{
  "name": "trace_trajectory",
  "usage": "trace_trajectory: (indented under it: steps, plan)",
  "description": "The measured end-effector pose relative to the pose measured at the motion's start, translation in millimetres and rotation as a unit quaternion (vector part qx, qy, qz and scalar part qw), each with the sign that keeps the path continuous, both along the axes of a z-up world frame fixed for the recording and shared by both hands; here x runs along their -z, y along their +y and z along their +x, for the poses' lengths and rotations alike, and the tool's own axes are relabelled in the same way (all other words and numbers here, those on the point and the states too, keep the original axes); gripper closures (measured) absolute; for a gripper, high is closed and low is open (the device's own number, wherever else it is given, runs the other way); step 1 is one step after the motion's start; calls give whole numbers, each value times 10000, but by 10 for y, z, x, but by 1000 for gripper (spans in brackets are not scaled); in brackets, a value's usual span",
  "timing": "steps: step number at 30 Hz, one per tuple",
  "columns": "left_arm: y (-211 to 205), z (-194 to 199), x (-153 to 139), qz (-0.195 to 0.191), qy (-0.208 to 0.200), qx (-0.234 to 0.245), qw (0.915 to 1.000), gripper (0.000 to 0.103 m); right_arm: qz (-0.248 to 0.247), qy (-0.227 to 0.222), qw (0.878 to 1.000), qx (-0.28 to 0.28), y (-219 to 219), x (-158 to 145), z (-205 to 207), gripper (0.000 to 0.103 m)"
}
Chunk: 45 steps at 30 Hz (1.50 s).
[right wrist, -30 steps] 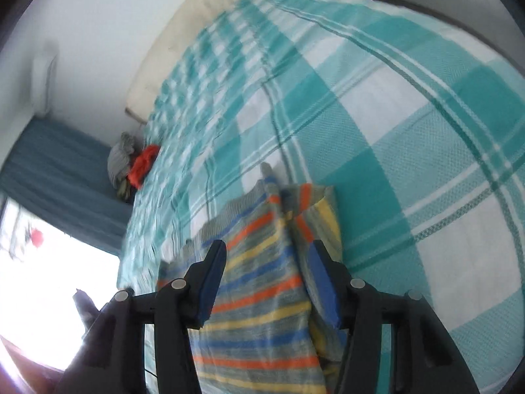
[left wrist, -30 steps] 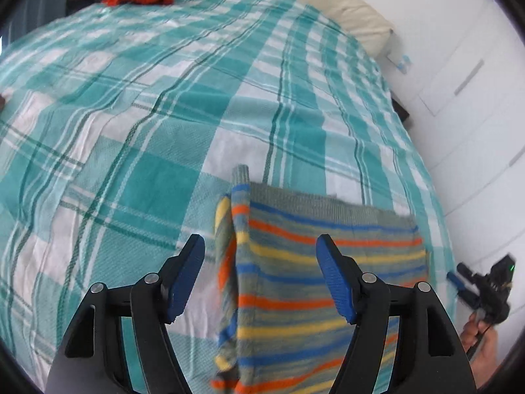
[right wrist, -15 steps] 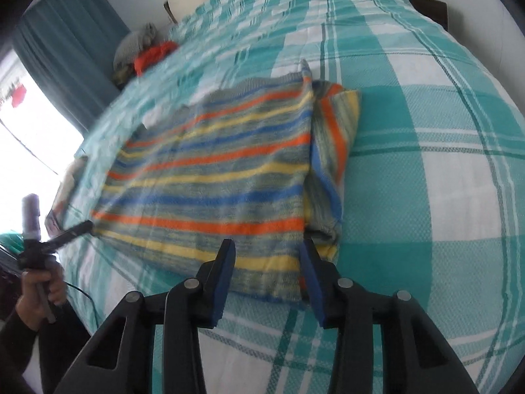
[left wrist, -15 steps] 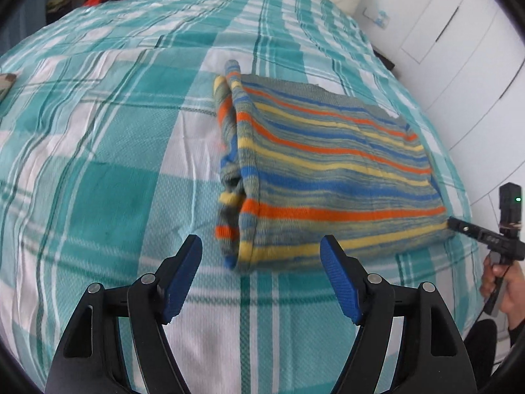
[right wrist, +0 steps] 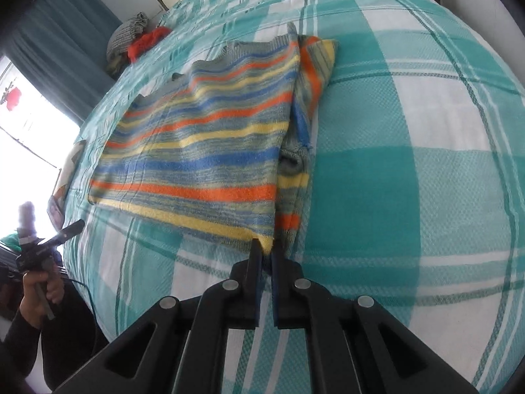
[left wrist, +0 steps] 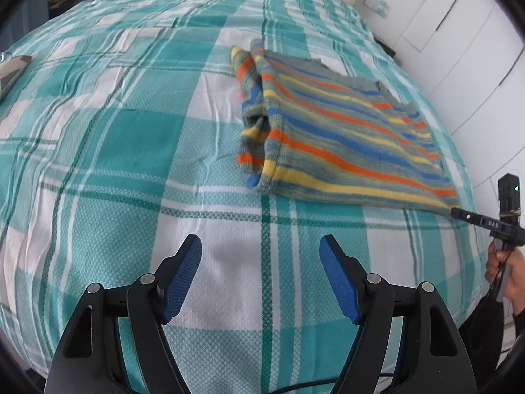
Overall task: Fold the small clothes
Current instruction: 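Release the sweater and lift both tools away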
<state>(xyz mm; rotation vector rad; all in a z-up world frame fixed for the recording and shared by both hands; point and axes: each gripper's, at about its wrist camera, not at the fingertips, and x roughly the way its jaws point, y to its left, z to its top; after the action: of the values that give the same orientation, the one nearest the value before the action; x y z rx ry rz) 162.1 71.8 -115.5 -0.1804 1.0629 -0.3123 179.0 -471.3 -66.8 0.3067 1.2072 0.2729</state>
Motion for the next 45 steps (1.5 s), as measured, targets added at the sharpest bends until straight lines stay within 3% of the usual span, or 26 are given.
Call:
trace_trajectory:
  steps: [3,6,9,11,13,14,15,16,18,20,21,22,23,25,33,45]
  plan:
    - [-4,32,-215,-101,-418,-78,9990,27,-387,-235,9989,154,6,-186,12,77]
    - [-217,219,-341,-2,-739,45,9973,28,-678,-1012,9924,152,93,-590,83,78]
    - [-511,425,-319,-13,-900,315,9954,30,-400,-1421,9890,32,243,-788,307,71]
    - [-695,546,-146,285,-747,521,9954,42,143,-1332,9909,-106,345,-691,505,63]
    - [-738,607,174,759,-197,559,9954,74,106,-875,9958,-240,420,-385,600,62]
    - [-684,595,284,858,13,507,9950,76,-162,-673,9972,-281,448,-232,598,62]
    - [-550,514,311,606,-34,457,9971,76,-595,-360,9972,-287,432,-4,545,64]
    - [-463,449,290,511,-73,407,9978,77,-698,-211,9969,-280,363,151,432,76]
    - [-307,278,210,412,-60,371,9984,79,-603,-521,9968,-114,228,83,184,76]
    - [-247,123,131,434,-152,267,9986,56,-815,-511,9952,164,155,-39,-14,70]
    - [-219,10,78,524,-296,118,9981,33,-758,-649,9946,273,126,-117,-112,63]
    - [-196,-76,38,583,-422,-25,9974,21,-688,-776,9940,338,112,-176,-198,53]
    - [-170,-150,10,600,-537,-151,9966,18,-651,-940,9924,462,98,-241,-317,47]
    - [-170,-262,-19,621,-616,-354,9955,17,-686,-1123,9888,708,73,-270,-492,28]
    - [-275,-470,-26,1050,-661,-538,9908,17,-837,-1365,9799,1191,331,-178,-1039,28]
    - [-285,-636,-35,1484,-876,-686,9826,16,-1151,-1388,9775,1099,421,-23,-1181,28]
